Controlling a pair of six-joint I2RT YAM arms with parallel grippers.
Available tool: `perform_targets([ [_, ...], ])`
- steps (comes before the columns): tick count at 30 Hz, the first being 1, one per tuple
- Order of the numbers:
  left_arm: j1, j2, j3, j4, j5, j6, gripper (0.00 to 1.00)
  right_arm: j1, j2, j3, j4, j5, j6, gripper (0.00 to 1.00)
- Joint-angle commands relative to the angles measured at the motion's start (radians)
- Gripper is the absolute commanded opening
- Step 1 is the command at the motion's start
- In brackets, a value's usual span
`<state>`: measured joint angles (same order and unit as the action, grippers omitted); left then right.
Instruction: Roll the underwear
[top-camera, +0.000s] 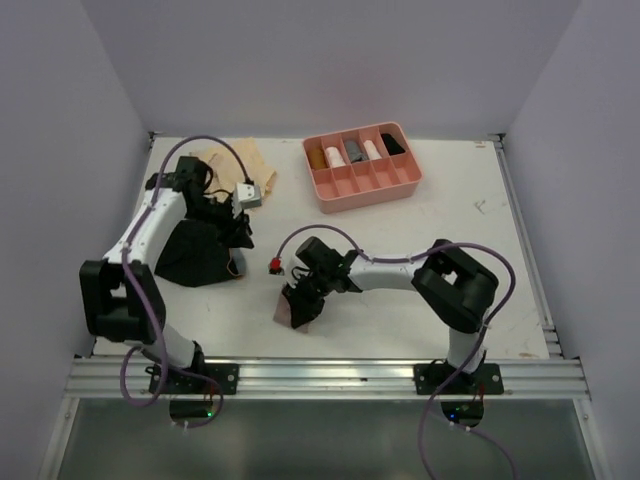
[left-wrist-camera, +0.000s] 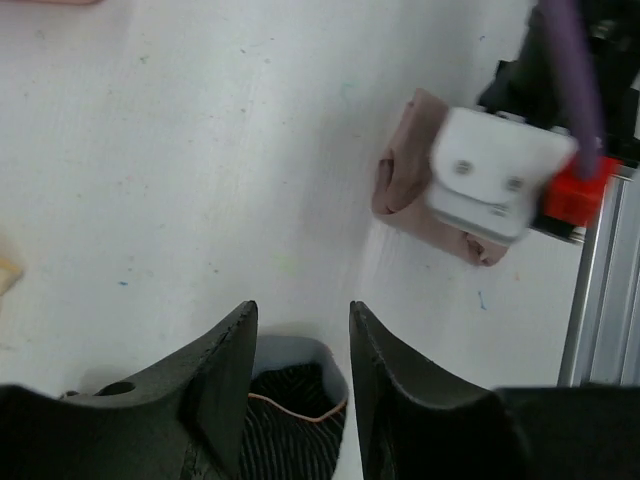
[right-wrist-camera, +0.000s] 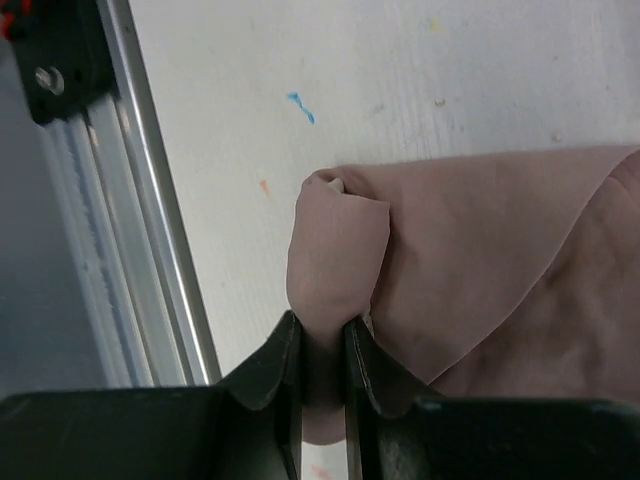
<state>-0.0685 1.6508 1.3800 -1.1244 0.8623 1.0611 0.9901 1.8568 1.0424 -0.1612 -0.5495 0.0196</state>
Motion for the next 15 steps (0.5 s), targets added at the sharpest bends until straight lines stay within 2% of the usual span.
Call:
perform_targets([
  [1, -0.01, -0.219, -0.209, 0.155, -0.031, 0.068, 0.45, -0.042, 0.114, 0.019, -0.011, -0.128, 0.071, 0.0],
  [2, -0.01, -0.321, -0.254, 0.187, -0.04, 0.079, 0.45, -0.051, 0.13, 0.024, -0.005, -0.174, 0.078, 0.0],
  [6, -0.014, -0.536, -0.467, 0.172, -0.046, 0.261, 0.47, -0.088, 0.197, 0.039, 0.047, -0.271, 0.117, 0.0],
  [8, -0.049, -0.627, -0.525, 0.161, -0.051, 0.301, 0.48, -0.11, 0.229, 0.028, 0.089, -0.308, 0.16, 0.0],
  [10, -0.106, -0.675, -0.614, 0.19, -0.078, 0.271, 0.49, -0.131, 0.271, 0.03, 0.129, -0.355, 0.193, 0.0],
  [11, -0.188, -0.719, -0.645, 0.243, -0.092, 0.245, 0.49, -0.134, 0.281, 0.03, 0.143, -0.365, 0.201, 0.0],
  [13, -0.276, -0.761, -0.742, 0.332, -0.146, 0.142, 0.49, -0.143, 0.298, 0.041, 0.146, -0.375, 0.207, 0.0],
  [14, -0.356, -0.781, -0.771, 0.383, -0.169, 0.102, 0.49, -0.148, 0.311, 0.042, 0.147, -0.382, 0.213, 0.0],
  [15, -0.388, -0.805, -0.82, 0.473, -0.193, 0.039, 0.49, -0.149, 0.315, 0.044, 0.155, -0.386, 0.22, 0.0],
])
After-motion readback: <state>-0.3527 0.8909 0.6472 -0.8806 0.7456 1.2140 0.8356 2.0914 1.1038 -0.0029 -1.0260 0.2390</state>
